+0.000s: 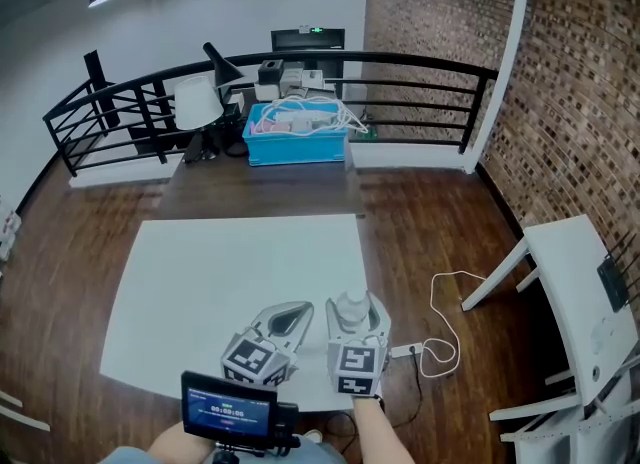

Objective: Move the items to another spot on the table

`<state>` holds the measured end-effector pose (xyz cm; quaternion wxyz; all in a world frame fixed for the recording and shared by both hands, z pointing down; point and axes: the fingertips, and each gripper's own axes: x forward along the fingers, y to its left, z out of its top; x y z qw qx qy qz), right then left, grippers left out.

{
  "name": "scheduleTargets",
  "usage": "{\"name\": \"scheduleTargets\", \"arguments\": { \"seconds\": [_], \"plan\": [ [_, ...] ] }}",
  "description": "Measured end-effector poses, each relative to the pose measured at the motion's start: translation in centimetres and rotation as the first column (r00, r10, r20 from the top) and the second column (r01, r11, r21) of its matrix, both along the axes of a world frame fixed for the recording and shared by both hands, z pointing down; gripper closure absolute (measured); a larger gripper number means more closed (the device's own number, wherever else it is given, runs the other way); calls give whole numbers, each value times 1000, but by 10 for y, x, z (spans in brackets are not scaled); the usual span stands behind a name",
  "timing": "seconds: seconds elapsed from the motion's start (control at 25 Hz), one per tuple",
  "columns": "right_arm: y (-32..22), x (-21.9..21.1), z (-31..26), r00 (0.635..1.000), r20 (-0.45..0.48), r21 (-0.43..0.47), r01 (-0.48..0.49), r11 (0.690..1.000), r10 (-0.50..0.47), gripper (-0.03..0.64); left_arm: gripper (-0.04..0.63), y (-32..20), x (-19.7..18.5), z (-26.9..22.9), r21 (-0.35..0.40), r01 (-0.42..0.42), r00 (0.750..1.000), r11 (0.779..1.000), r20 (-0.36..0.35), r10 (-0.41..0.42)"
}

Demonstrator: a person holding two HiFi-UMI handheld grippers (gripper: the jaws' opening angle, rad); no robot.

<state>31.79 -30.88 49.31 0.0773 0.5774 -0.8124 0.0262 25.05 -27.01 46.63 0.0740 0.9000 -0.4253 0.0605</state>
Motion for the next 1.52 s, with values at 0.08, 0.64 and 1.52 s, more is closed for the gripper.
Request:
{"name": "scheduleTargets", "arguments": {
  "seconds": [0.08,0.64,1.52],
  "plan": [
    [3,-5,-9,1000,0,14,1,1000,-1,325,583,1,-6,-5,7,5,1000,1000,-5,-5],
    [25,-66,-61,1000,-16,94,18,995,-16,325,583,16,-66,-27,35,31,999,999,-24,-31],
    [57,-242,-77,975,-27,108,220,969,-218,325,583,48,-235,-36,43,241,969,969,-64,-238]
  ]
}}
